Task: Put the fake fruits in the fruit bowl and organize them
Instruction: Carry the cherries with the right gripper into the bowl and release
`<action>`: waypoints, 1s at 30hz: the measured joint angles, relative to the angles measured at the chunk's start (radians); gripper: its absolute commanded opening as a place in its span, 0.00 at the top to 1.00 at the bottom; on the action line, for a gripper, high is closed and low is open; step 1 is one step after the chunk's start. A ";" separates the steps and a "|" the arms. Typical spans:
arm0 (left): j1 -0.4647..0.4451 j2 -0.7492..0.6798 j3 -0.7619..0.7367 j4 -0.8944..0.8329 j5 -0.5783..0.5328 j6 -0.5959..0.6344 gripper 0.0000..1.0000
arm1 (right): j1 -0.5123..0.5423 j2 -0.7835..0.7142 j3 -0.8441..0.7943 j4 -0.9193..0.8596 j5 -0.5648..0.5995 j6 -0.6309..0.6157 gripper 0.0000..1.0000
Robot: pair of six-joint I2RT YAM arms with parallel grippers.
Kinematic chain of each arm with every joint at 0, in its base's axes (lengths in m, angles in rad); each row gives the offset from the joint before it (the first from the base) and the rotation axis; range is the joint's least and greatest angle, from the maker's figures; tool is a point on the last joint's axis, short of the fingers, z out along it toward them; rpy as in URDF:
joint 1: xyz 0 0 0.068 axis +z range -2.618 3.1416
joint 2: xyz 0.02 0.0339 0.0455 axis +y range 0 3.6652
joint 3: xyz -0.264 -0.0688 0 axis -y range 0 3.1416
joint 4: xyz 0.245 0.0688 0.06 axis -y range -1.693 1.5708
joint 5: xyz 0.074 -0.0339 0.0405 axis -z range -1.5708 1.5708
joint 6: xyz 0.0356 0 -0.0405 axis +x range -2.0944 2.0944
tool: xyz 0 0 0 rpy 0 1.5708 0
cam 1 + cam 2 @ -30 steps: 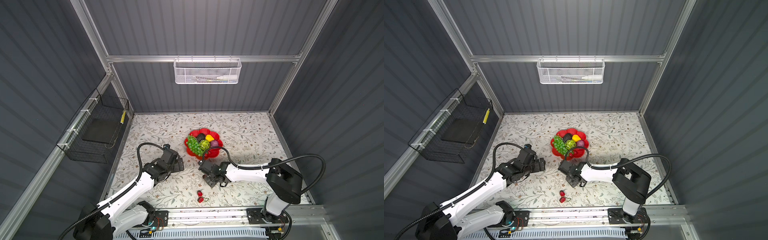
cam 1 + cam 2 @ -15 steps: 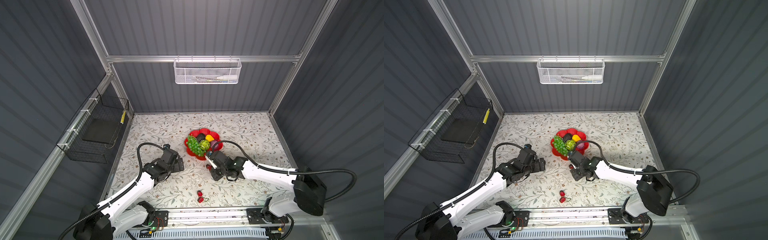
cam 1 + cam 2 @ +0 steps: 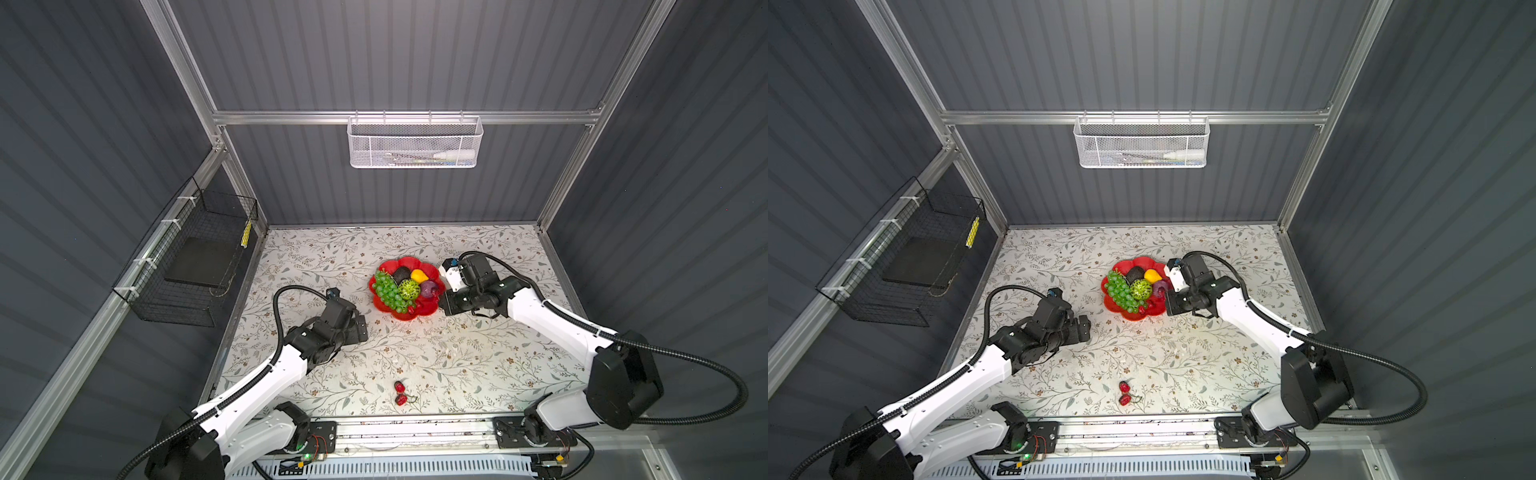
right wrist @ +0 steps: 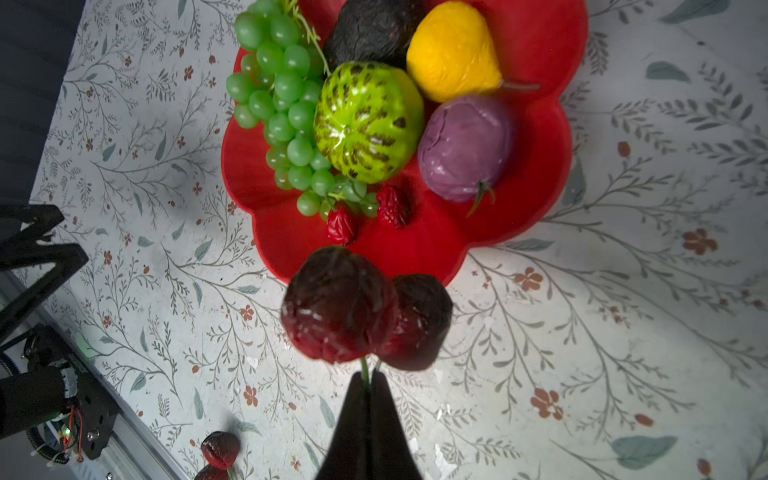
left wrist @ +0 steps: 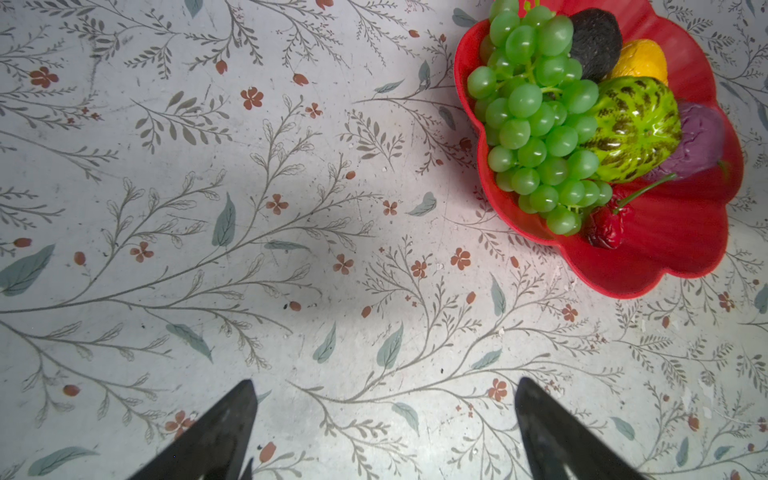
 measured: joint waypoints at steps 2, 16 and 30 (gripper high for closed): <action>0.000 0.000 0.000 0.000 0.000 0.000 0.03 | -0.021 0.047 0.038 0.007 -0.039 0.002 0.96; 0.000 -0.006 0.000 0.001 -0.007 0.000 0.03 | 0.005 0.234 0.082 0.061 -0.153 0.034 0.94; 0.000 -0.008 0.000 0.000 -0.007 0.000 0.03 | 0.005 0.346 0.126 0.059 -0.108 0.008 0.77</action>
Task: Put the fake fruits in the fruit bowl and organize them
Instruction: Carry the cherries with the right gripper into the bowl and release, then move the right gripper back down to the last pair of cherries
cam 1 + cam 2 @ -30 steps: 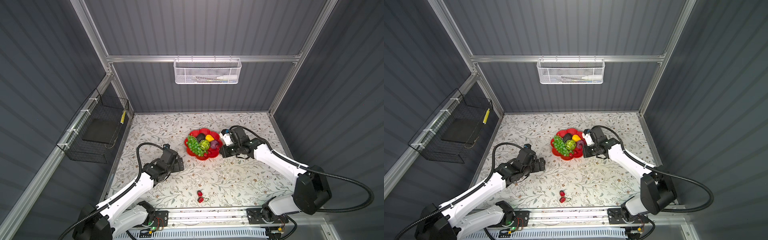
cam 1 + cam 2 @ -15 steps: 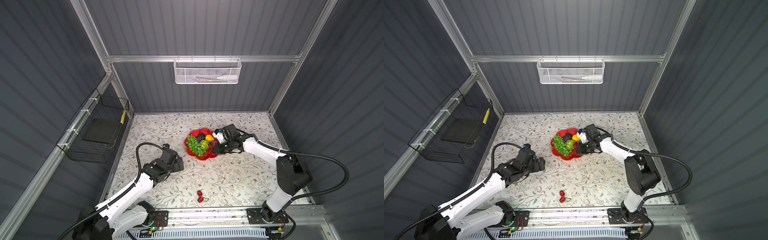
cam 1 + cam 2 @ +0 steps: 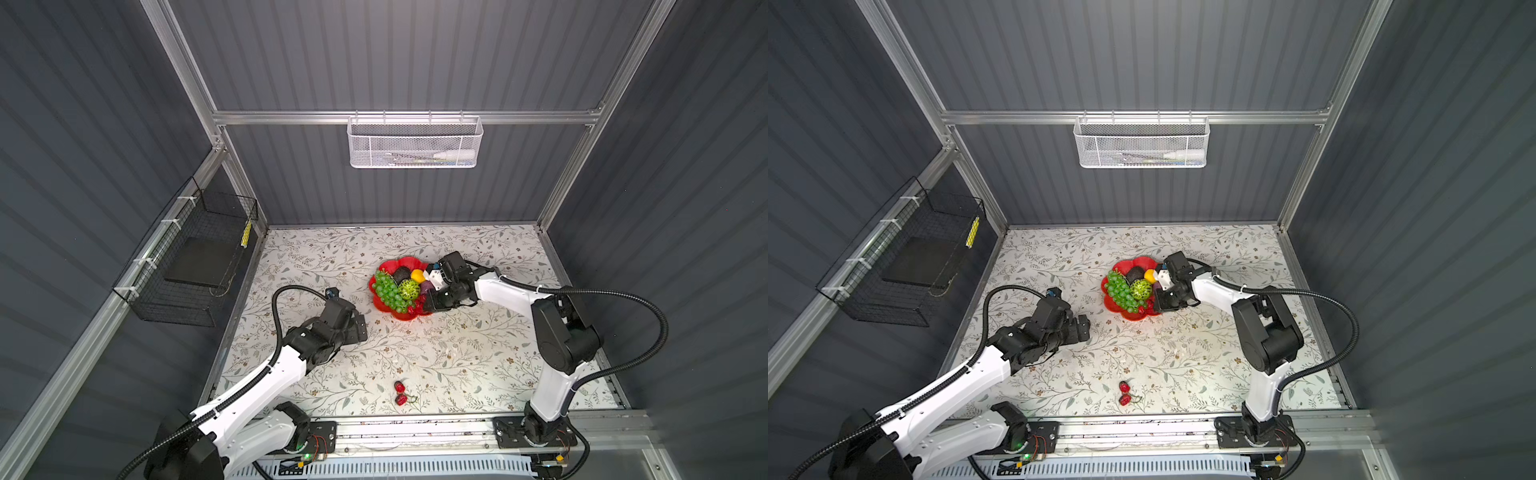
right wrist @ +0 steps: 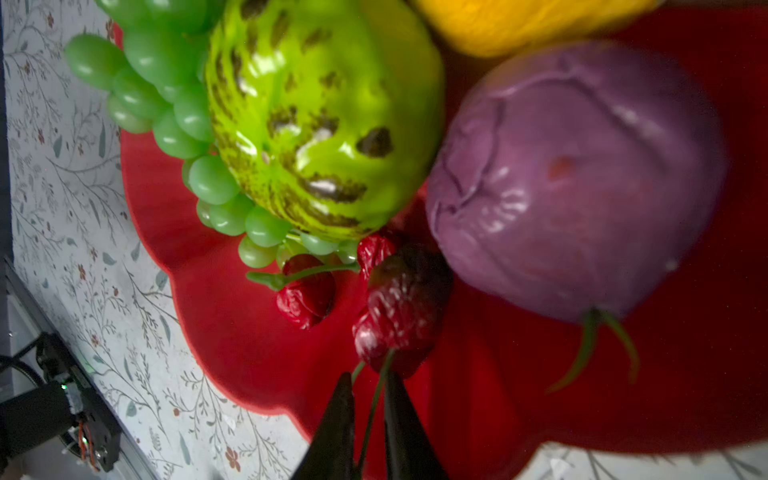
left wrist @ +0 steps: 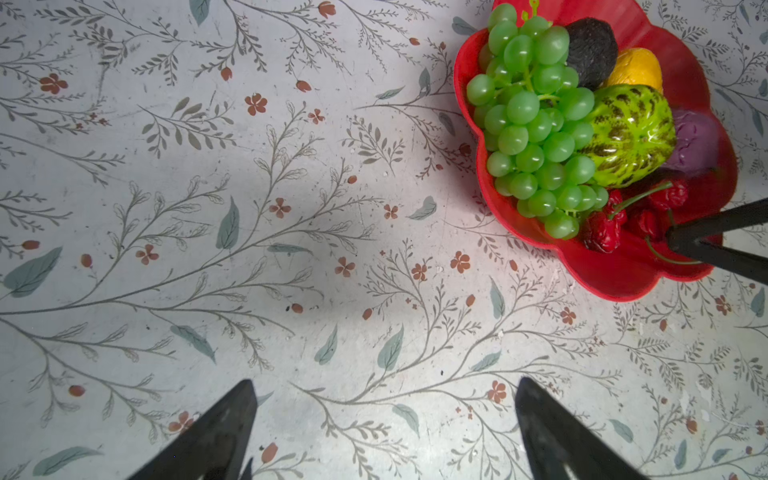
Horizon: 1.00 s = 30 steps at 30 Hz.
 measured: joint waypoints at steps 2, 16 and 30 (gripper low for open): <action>0.000 0.000 0.000 -0.001 0.001 0.000 0.03 | 0.000 -0.002 0.007 -0.001 0.006 -0.007 0.66; -0.003 0.146 -0.015 0.054 0.258 -0.041 0.05 | 0.109 -0.274 -0.066 0.002 0.149 -0.041 0.43; -0.303 0.156 -0.092 0.135 0.391 -0.174 0.05 | 0.159 -0.502 -0.310 0.098 0.194 -0.037 0.47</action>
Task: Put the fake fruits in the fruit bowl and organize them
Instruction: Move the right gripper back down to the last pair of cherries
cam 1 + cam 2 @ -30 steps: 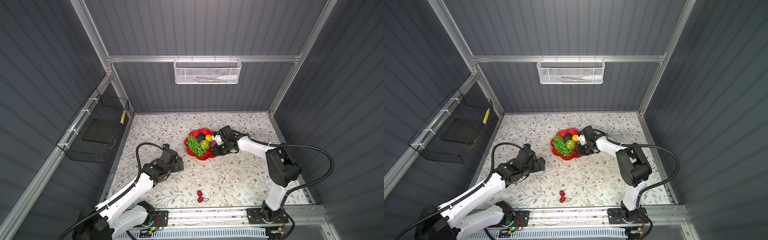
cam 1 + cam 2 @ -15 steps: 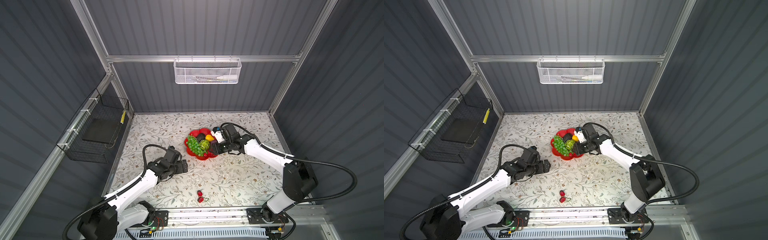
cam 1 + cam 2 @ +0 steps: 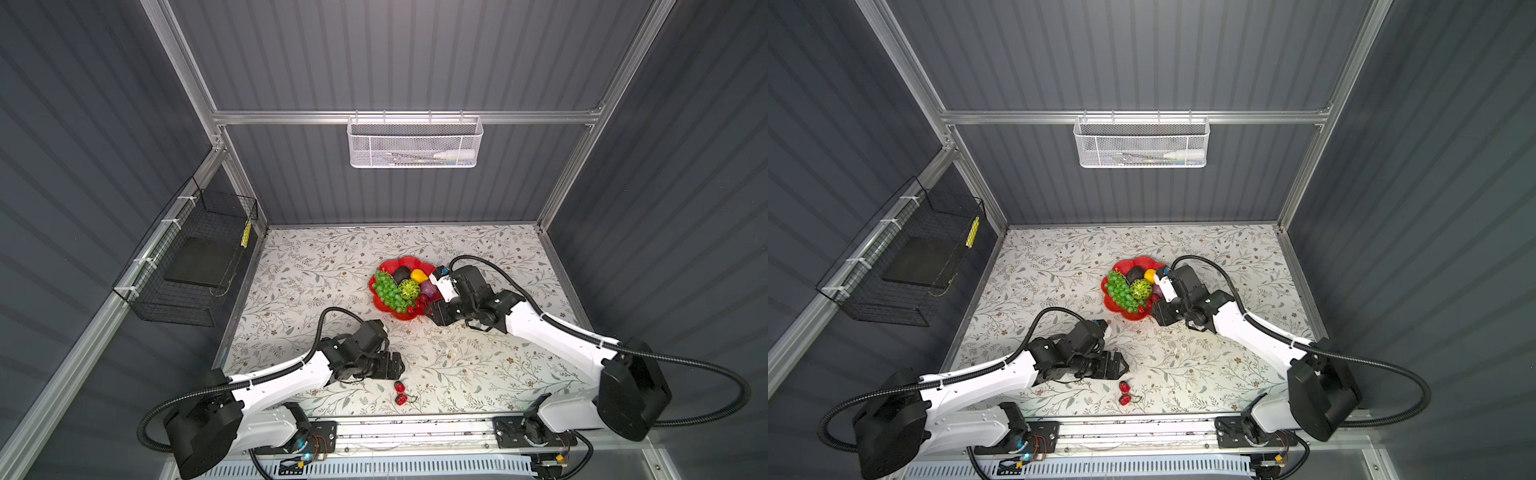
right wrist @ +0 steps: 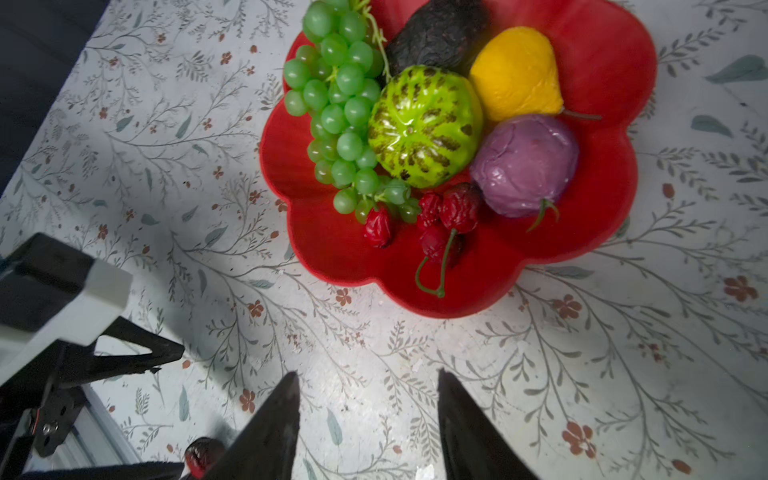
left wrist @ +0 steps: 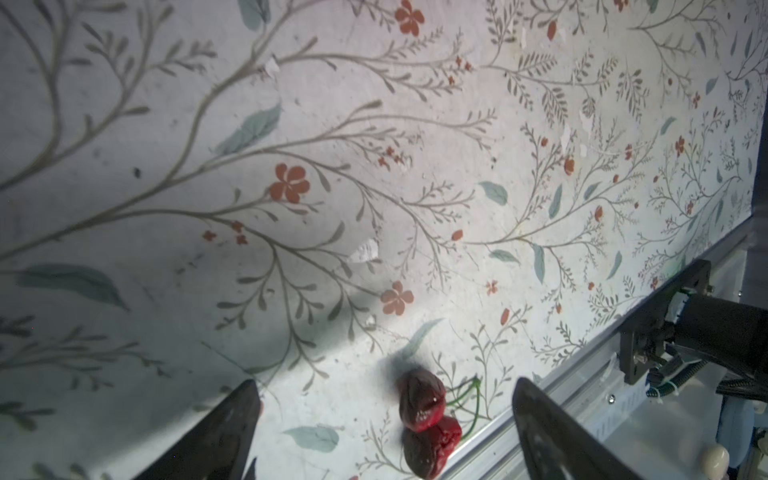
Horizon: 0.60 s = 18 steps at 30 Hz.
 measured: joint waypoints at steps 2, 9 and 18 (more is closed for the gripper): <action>-0.003 -0.040 -0.003 -0.025 -0.035 -0.018 0.04 | 0.047 -0.056 -0.052 0.009 -0.016 -0.001 0.47; -0.003 -0.140 -0.005 -0.120 -0.220 -0.092 0.03 | 0.336 -0.057 -0.175 -0.031 -0.014 0.016 0.45; -0.003 -0.211 0.020 -0.261 -0.399 -0.134 0.02 | 0.587 0.118 -0.114 -0.060 0.030 0.023 0.38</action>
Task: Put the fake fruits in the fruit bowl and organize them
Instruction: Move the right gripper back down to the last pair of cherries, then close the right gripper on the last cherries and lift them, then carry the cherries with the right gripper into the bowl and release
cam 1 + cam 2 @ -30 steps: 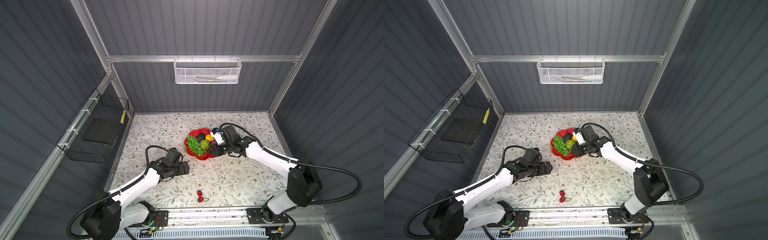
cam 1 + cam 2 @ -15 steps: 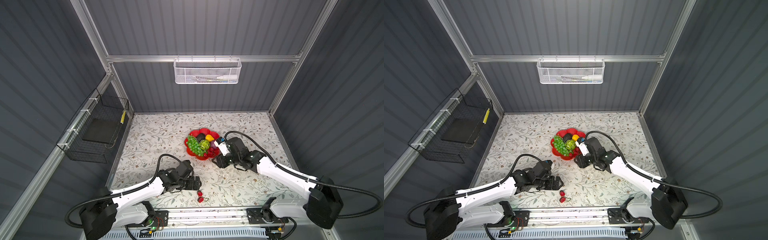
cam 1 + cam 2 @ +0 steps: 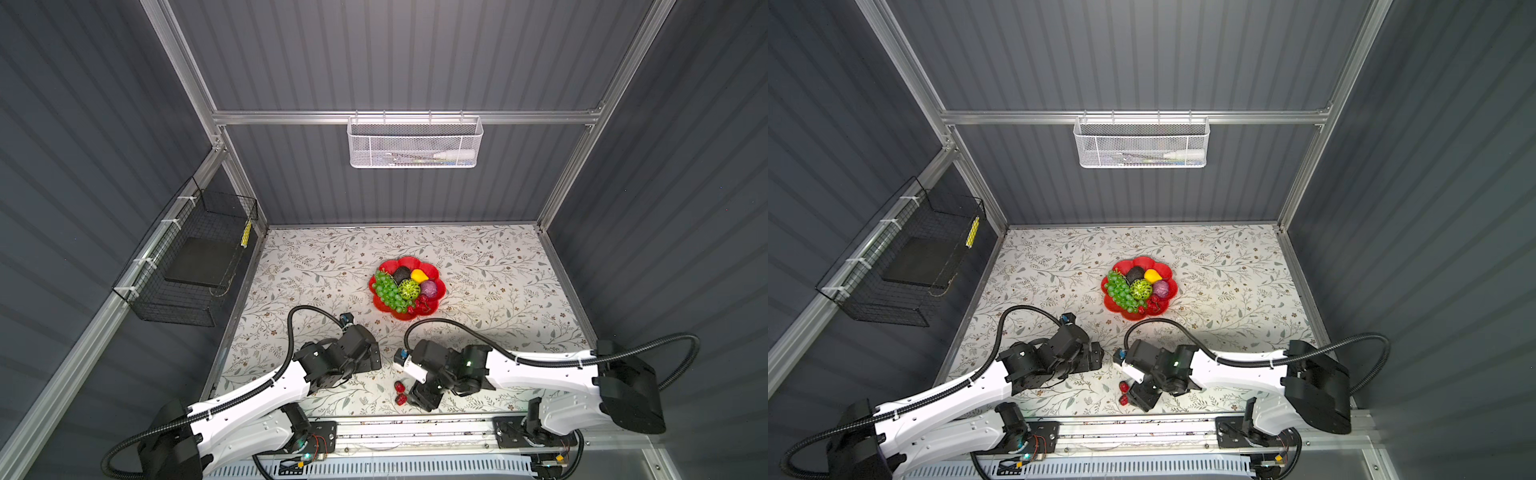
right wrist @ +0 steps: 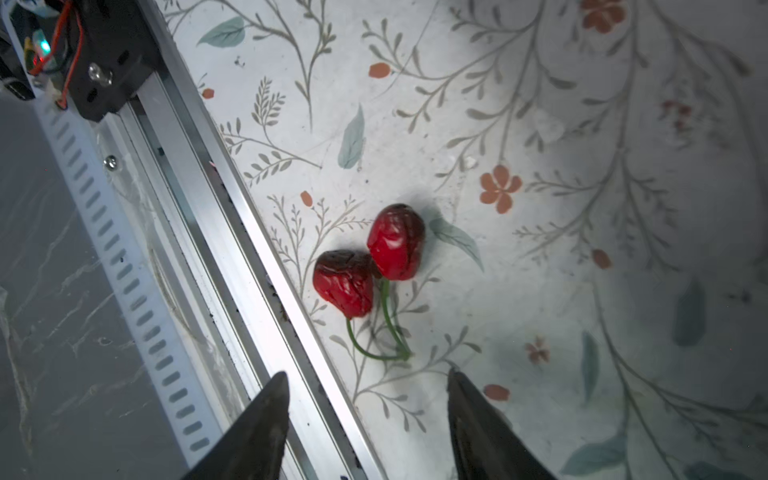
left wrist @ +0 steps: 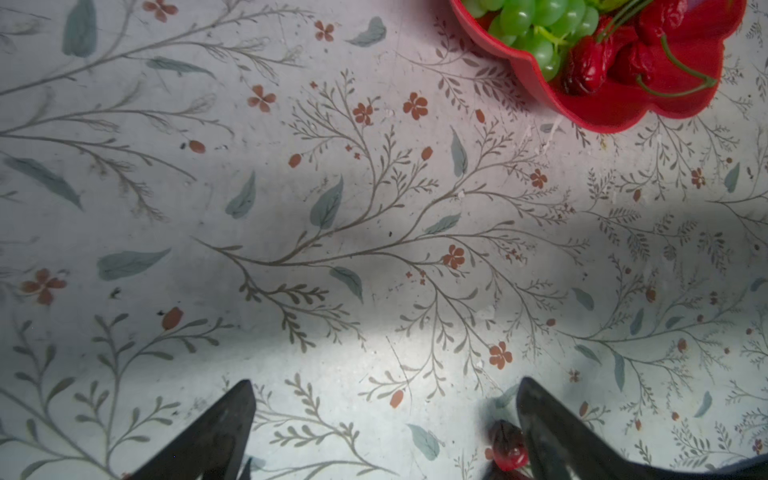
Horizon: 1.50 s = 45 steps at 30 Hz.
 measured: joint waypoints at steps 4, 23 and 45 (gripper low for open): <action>0.000 -0.022 0.000 -0.034 -0.019 -0.011 0.02 | 0.051 0.109 0.054 -0.014 0.035 -0.033 0.40; 0.000 0.021 0.000 -0.029 -0.037 -0.025 0.00 | 0.055 0.187 0.087 -0.010 0.135 -0.080 0.70; 0.000 0.030 0.014 -0.027 -0.045 -0.025 0.00 | -0.128 -0.046 0.066 0.010 0.035 -0.030 0.95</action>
